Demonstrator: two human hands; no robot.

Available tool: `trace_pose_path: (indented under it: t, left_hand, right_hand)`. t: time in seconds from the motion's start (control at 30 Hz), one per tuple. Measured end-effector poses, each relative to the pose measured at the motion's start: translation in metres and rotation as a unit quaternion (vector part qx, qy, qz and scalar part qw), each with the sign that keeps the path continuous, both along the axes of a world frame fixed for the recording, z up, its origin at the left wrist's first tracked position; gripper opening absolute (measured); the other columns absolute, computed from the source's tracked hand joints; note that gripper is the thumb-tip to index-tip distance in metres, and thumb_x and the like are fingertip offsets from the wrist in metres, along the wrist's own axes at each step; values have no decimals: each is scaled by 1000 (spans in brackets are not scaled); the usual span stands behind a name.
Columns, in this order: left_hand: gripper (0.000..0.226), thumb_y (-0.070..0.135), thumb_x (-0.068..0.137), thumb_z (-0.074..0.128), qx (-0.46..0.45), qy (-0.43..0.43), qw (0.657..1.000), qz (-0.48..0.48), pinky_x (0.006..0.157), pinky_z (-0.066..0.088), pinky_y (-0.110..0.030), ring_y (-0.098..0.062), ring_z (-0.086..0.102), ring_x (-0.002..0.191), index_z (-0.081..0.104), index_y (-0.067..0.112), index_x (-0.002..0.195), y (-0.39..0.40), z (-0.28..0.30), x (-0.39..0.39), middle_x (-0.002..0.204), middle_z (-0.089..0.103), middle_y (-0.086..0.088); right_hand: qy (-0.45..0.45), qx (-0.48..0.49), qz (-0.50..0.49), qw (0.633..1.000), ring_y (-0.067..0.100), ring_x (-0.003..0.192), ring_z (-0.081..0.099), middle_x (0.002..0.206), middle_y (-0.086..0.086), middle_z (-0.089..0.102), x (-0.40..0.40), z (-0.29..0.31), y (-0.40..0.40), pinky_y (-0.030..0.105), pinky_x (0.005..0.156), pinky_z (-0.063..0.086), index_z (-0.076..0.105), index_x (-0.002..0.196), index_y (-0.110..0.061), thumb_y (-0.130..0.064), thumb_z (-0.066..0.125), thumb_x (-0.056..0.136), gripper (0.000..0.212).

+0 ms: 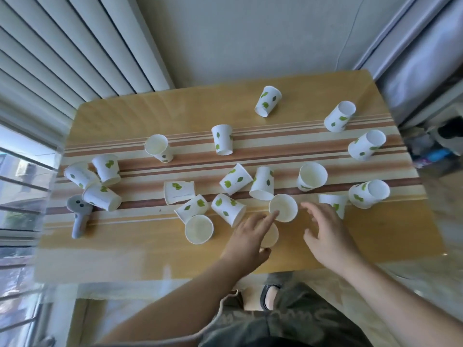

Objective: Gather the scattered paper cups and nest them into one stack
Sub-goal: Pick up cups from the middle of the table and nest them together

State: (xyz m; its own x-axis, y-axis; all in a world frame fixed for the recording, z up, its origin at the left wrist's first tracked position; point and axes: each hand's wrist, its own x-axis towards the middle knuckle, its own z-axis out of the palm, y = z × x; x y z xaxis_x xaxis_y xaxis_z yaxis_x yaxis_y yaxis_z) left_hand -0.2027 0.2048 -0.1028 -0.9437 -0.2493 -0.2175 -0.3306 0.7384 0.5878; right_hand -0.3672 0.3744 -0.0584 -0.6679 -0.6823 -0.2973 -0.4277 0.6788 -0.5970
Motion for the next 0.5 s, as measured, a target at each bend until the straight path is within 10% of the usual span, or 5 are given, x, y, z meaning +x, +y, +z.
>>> trace_pose_path:
  t: [0.23, 0.33, 0.5]
  left_hand:
    - [128, 28, 67, 104, 73, 121, 976, 168, 101, 33, 3, -14, 57, 124, 17, 52, 158, 7, -59, 17, 148, 55, 24]
    - [123, 32, 62, 106, 60, 144, 967, 199, 88, 40, -8, -14, 55, 121, 23, 52, 150, 10, -81, 25, 139, 32, 64]
    - [84, 45, 67, 97, 9, 149, 970, 191, 75, 42, -14, 1, 51, 116, 34, 58, 122, 13, -89, 24, 112, 49, 59]
  right_hand:
    - [-9, -45, -2, 999, 34, 147, 42, 165, 14, 39, 6, -92, -1, 45, 116, 41, 12, 170, -26, -3, 78, 89, 107]
    - [63, -120, -28, 990, 41, 133, 56, 146, 21, 56, 13, -131, 3, 53, 111, 48, 22, 165, -22, 3, 88, 75, 115]
    - [103, -214, -40, 971, 18, 128, 57, 136, 0, 60, 14, -153, 11, 40, 109, 44, 16, 163, -47, 0, 83, 78, 118]
